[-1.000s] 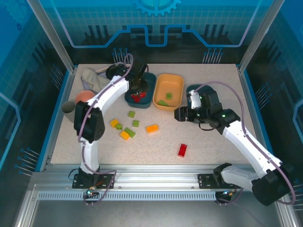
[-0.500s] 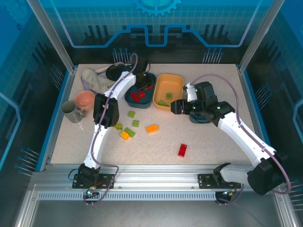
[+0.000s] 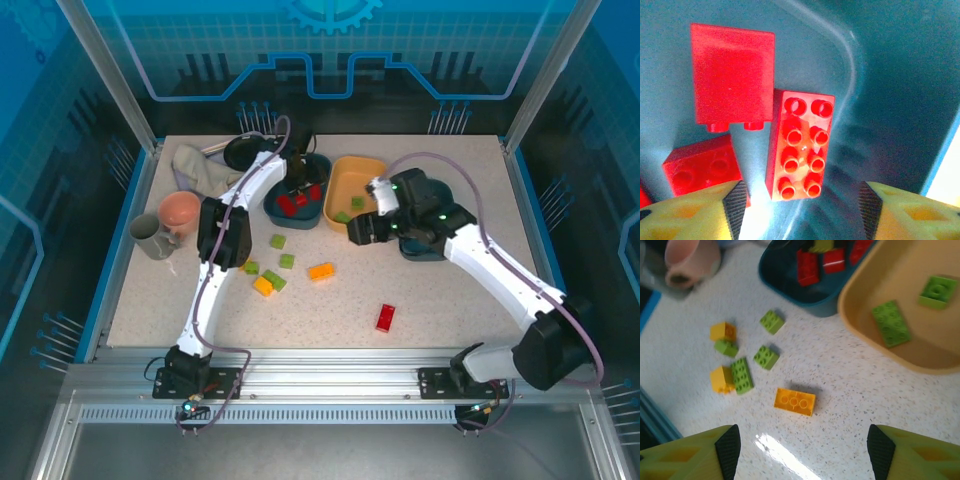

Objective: Sort the legos into containers by color

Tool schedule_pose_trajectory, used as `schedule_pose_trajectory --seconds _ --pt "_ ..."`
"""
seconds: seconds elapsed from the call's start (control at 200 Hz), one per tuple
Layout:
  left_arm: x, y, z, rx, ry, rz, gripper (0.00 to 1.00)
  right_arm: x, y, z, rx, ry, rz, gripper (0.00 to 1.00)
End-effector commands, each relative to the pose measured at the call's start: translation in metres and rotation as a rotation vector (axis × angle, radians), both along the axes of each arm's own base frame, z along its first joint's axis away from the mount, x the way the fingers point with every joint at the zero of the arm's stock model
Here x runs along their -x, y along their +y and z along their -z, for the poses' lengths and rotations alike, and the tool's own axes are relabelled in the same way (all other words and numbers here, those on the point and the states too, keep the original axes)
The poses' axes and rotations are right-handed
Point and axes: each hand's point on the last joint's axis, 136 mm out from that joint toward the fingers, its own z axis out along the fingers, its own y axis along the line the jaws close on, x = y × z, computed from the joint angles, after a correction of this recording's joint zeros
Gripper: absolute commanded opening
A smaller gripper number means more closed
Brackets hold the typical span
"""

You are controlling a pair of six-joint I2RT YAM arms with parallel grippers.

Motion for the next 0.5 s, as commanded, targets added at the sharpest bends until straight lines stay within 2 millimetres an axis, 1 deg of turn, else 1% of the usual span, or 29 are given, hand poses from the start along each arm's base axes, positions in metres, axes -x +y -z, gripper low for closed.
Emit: schedule_pose_trajectory --seconds 0.0,0.005,0.01,0.025,0.03,0.035,0.055,0.065,0.085,0.105,0.115,0.125,0.165,0.225,0.24,0.245,0.255,0.27,0.29,0.3,0.34,0.36,0.385,0.405,0.415,0.44,0.445,0.495 --pt "0.009 0.015 -0.089 0.012 -0.116 -0.043 0.65 0.022 0.027 0.022 0.151 -0.024 -0.24 0.72" --pt "0.01 0.015 -0.09 0.013 -0.116 -0.044 0.65 0.022 0.029 0.027 0.162 -0.017 -0.254 0.73" --pt "0.011 0.016 -0.09 0.012 -0.114 -0.047 0.66 0.023 0.03 0.026 0.167 -0.023 -0.262 0.73" --pt "0.014 0.018 -0.095 0.011 -0.12 -0.053 0.66 0.026 0.034 0.033 0.191 -0.013 -0.295 0.73" --pt "0.015 0.018 -0.098 0.013 -0.124 -0.055 0.66 0.026 0.035 0.033 0.199 -0.021 -0.302 0.73" --pt "0.017 0.019 -0.099 0.012 -0.123 -0.059 0.66 0.027 0.036 0.037 0.209 -0.011 -0.312 0.74" --pt "0.022 0.023 -0.104 0.011 -0.126 -0.068 0.67 0.029 0.038 0.044 0.241 -0.001 -0.336 0.74" --pt "0.025 0.024 -0.104 0.011 -0.124 -0.072 0.67 0.031 0.04 0.046 0.257 -0.003 -0.351 0.74" --pt "0.03 0.026 -0.114 0.018 -0.139 -0.079 0.68 0.033 0.043 0.053 0.295 -0.001 -0.382 0.75" --pt "0.038 0.028 -0.115 0.02 -0.135 -0.085 0.68 0.034 0.046 0.059 0.323 -0.002 -0.407 0.75" --pt "0.04 0.029 -0.12 0.025 -0.145 -0.089 0.68 0.035 0.047 0.061 0.339 -0.002 -0.418 0.75" --pt "0.044 0.031 -0.118 0.024 -0.138 -0.094 0.68 0.035 0.048 0.064 0.353 -0.004 -0.429 0.75" --pt "0.06 0.036 -0.126 0.036 -0.144 -0.107 0.69 0.035 0.051 0.071 0.413 -0.021 -0.458 0.77" --pt "0.086 0.044 -0.13 0.052 -0.137 -0.132 0.71 0.033 0.057 0.084 0.494 -0.034 -0.498 0.81" --pt "0.093 0.046 -0.13 0.057 -0.134 -0.14 0.71 0.031 0.058 0.086 0.508 -0.034 -0.501 0.82" --pt "0.095 0.047 -0.128 0.056 -0.128 -0.142 0.71 0.032 0.058 0.087 0.512 -0.033 -0.505 0.85" --pt "0.099 0.047 -0.133 0.067 -0.137 -0.146 0.71 0.031 0.059 0.089 0.519 -0.033 -0.51 0.9" --pt "0.108 0.05 -0.13 0.071 -0.125 -0.153 0.71 0.03 0.059 0.091 0.529 -0.031 -0.512 0.92" --pt "0.117 0.052 -0.128 0.079 -0.118 -0.163 0.71 0.029 0.06 0.096 0.542 -0.023 -0.517 0.99" --pt "0.123 0.053 -0.128 0.085 -0.116 -0.165 0.71 0.029 0.061 0.098 0.549 -0.019 -0.519 0.99" --pt "0.142 0.057 -0.126 0.103 -0.102 -0.185 0.71 0.026 0.062 0.108 0.582 0.004 -0.519 1.0" --pt "0.153 0.061 -0.12 0.103 -0.083 -0.196 0.72 0.025 0.062 0.112 0.598 0.015 -0.518 1.0" --pt "0.166 0.065 -0.117 0.109 -0.072 -0.209 0.71 0.023 0.063 0.116 0.618 0.023 -0.514 1.0" --pt "0.175 0.067 -0.117 0.116 -0.071 -0.218 0.72 0.023 0.063 0.12 0.633 0.031 -0.516 1.0" --pt "0.181 0.069 -0.113 0.113 -0.059 -0.222 0.72 0.023 0.064 0.122 0.638 0.033 -0.517 1.0" --pt "0.192 0.072 -0.113 0.12 -0.06 -0.231 0.72 0.023 0.065 0.126 0.656 0.037 -0.52 1.0" --pt "0.195 0.073 -0.11 0.118 -0.052 -0.234 0.72 0.023 0.065 0.126 0.66 0.036 -0.521 1.0" --pt "0.218 0.081 -0.106 0.121 -0.042 -0.252 0.72 0.023 0.066 0.132 0.695 0.037 -0.53 1.0"
